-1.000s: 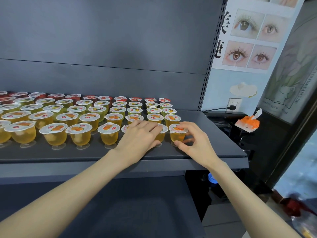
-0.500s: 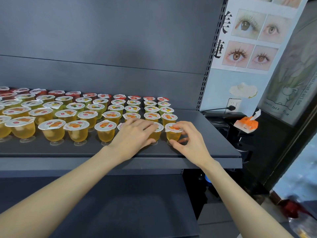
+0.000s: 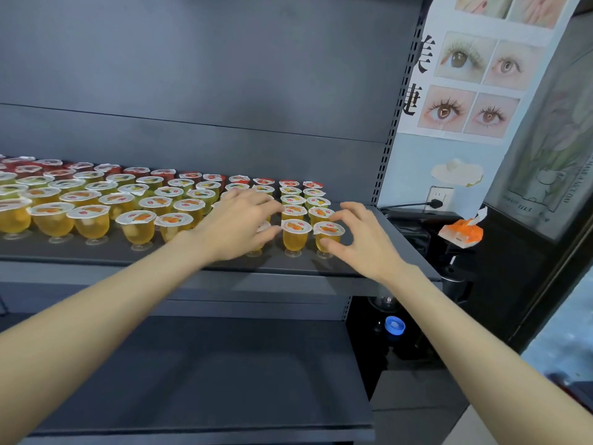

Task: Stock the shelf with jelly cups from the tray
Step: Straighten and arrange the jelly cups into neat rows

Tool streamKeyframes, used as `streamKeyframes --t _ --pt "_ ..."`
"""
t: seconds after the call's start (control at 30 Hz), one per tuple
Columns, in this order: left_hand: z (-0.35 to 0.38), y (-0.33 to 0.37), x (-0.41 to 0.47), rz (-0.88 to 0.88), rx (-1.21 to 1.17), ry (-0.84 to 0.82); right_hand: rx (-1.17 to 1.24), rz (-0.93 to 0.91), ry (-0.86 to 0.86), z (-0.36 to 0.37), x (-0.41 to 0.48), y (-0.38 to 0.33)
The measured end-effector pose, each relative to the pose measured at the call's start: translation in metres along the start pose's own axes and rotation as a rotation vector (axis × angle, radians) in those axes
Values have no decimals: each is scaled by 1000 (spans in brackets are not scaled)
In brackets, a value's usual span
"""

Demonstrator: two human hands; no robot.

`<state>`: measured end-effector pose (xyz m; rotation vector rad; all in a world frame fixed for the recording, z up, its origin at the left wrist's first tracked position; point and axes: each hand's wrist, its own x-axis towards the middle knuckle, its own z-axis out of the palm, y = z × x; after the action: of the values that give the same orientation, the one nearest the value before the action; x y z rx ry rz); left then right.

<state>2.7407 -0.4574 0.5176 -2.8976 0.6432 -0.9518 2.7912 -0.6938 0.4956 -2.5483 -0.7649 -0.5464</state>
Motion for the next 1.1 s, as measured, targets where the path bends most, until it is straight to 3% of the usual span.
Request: streamKeyframes --t 0.17,0.6,0.93,1.1 --pt "-51 -13 -18 -71 166 -137 -110 -30 -75 -23 15 -49" --pt "-176 -86 -128 -266 228 -110 -122 -134 -51 -23 25 -226" --pt "-211 -170 -282 -269 188 -132 -68 -50 -47 55 -20 -377" --pt "-199 -204 -353 -278 95 -197 -38 4 -151 111 -47 -425"
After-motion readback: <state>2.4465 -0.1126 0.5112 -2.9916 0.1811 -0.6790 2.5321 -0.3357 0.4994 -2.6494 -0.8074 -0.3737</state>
